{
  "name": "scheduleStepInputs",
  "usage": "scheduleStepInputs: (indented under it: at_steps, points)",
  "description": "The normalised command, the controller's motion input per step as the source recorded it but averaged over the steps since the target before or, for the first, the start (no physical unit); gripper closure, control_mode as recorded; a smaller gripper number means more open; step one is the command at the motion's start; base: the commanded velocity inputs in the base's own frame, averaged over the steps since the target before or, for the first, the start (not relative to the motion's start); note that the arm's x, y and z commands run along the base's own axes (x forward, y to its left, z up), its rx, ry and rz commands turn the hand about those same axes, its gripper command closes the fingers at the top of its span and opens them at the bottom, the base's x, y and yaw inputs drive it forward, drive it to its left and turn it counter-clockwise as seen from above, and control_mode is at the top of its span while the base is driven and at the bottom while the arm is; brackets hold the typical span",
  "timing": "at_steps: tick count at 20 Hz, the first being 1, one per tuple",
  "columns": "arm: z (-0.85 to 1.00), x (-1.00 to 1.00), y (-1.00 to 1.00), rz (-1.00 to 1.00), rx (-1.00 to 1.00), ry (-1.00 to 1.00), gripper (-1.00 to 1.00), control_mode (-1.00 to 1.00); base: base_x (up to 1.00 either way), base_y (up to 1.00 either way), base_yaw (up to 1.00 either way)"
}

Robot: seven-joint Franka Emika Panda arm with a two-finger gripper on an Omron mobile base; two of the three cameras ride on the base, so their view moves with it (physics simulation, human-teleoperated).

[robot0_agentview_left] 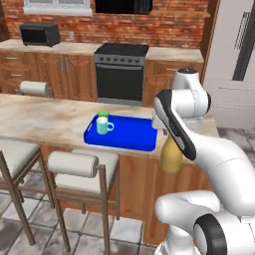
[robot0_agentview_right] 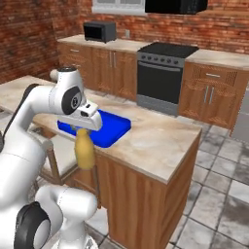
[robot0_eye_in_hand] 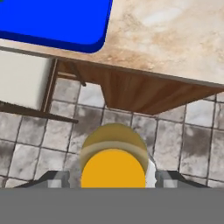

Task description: There is a tray on the dining counter. Grab the cup, mug, and pitcher and place them on the tray. The pitcher may be placed next to the tray if it cannot fit the tray.

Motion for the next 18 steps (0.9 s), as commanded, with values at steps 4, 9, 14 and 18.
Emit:
scheduleStepInputs:
  at_steps: [4, 9, 14, 18]
  points:
    - [0.00, 0.00, 0.00, 0.00, 0.00, 0.00, 1.00, 1.00, 0.64, -0.01, -0.05]
    - [0.00, 0.00, 0.00, 0.00, 0.00, 0.00, 1.00, 1.00, 0.52, 0.00, -0.03]
    - [0.00, 0.00, 0.00, 0.00, 0.00, 0.00, 1.00, 1.00, 0.55, 0.12, 0.00]
    - [0.00, 0.00, 0.00, 0.00, 0.00, 0.00, 1.00, 1.00, 0.62, 0.21, 0.00]
